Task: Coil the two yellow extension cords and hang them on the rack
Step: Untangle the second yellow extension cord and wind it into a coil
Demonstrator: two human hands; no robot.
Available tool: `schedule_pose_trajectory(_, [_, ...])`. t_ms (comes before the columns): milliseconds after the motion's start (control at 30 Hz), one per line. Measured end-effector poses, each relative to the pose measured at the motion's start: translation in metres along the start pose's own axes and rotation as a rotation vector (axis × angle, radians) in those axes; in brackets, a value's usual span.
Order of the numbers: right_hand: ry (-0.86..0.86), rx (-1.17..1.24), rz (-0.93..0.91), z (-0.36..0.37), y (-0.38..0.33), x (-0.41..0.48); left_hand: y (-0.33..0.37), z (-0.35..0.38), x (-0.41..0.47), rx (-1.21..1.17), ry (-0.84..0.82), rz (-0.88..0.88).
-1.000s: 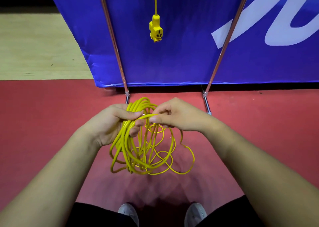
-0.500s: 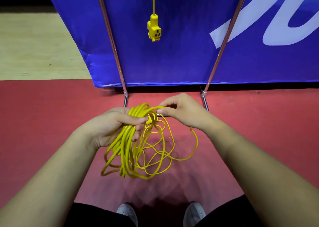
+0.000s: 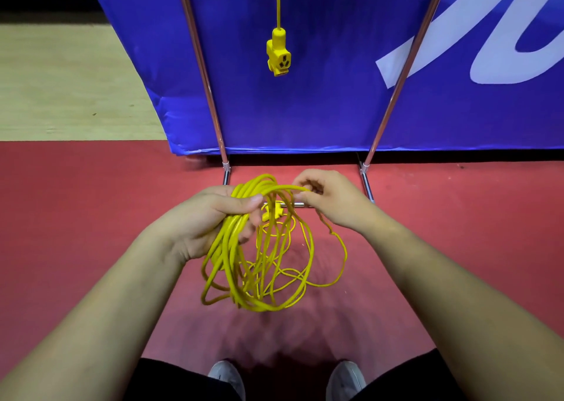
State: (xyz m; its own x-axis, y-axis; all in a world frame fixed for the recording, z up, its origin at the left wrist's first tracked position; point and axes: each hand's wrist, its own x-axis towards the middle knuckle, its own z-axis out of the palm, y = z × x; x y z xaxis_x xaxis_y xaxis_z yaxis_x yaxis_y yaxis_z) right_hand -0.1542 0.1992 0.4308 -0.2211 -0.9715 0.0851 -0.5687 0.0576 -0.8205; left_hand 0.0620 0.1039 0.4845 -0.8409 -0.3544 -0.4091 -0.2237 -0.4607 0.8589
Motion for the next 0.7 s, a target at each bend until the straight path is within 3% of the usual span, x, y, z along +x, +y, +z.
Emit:
schedule_pose_trajectory(267, [-0.044, -0.162, 0.504, -0.001, 0.09, -0.013, 0.017, -0.021, -0.004, -0.353, 0.049, 0.257])
schedule_pose_trajectory(333, [0.006, 0.028, 0.581, 0.004, 0.098, -0.016, 0.019, -0.024, -0.005, -0.375, 0.099, 0.253])
schedule_pose_trajectory(533, [0.204, 0.516, 0.568, 0.015, 0.07, -0.005, 0.018, -0.023, -0.003, -0.447, 0.199, 0.175])
schedule_pose_trajectory(633, [0.199, 0.29, 0.492, 0.014, 0.051, 0.002, 0.018, -0.021, -0.003, -0.381, 0.258, 0.187])
schedule_pose_trajectory(700, [0.032, -0.007, 0.403, 0.009, 0.031, 0.004, 0.016, -0.021, -0.003, -0.31, 0.27, 0.199])
